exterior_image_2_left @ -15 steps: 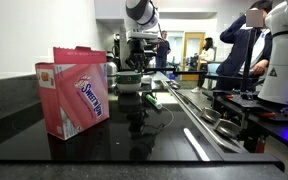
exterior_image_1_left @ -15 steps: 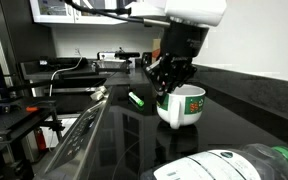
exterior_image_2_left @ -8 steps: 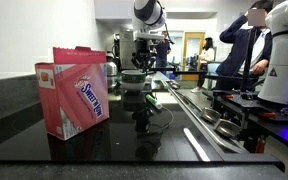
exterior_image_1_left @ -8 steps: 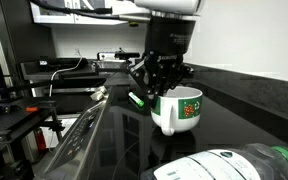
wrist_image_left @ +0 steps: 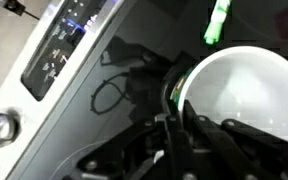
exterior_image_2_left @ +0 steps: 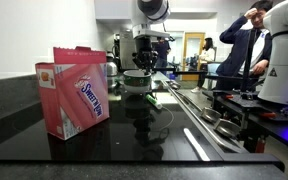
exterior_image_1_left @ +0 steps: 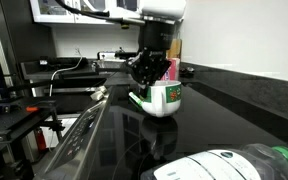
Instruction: Move the mug cup to the right then to the left
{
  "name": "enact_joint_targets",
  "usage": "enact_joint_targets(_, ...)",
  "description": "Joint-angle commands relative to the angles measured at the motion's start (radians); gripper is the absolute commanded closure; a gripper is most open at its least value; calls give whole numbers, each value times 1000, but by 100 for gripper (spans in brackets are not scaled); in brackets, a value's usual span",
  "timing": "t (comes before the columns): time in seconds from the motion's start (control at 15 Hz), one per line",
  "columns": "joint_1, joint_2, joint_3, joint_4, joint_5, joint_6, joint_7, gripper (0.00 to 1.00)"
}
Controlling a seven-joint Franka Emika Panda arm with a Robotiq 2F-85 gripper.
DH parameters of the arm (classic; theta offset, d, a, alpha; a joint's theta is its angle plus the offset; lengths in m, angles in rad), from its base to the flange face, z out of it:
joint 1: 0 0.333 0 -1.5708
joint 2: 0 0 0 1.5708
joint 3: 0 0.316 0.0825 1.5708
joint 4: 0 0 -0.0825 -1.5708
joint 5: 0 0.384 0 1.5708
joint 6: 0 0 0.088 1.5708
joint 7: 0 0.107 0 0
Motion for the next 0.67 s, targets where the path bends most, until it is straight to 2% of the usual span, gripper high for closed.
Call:
enact_joint_targets(0.0,48,-44,10,-33,-102,29,-24,97)
enact_joint_targets(0.27,73,-27,44,2,-134,12,-46,97)
enact_joint_targets(0.6,56,14,96,69,-76,-42,-141,97)
